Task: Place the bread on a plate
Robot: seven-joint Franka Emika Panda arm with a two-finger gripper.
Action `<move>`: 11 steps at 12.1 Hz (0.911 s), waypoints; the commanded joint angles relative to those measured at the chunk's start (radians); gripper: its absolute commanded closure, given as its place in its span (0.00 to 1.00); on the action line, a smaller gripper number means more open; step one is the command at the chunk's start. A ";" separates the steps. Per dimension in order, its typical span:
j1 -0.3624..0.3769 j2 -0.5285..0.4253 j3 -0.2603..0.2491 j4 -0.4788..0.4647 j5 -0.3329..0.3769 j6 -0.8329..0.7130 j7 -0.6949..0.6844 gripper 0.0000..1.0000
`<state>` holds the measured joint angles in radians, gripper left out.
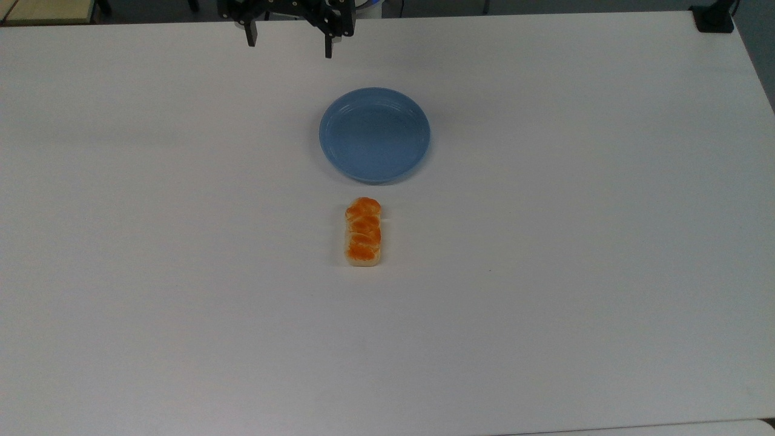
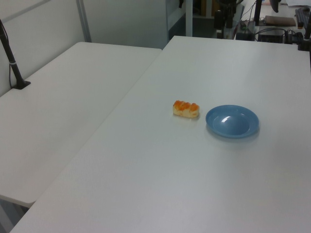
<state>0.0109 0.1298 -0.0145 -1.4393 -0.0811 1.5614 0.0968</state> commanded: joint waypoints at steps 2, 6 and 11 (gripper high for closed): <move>0.004 -0.041 -0.007 -0.032 0.007 0.002 -0.023 0.00; -0.006 -0.041 -0.007 -0.030 0.009 0.002 -0.025 0.00; -0.008 0.000 -0.005 -0.029 0.066 0.095 -0.020 0.00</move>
<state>0.0003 0.1210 -0.0154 -1.4425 -0.0423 1.5945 0.0875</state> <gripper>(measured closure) 0.000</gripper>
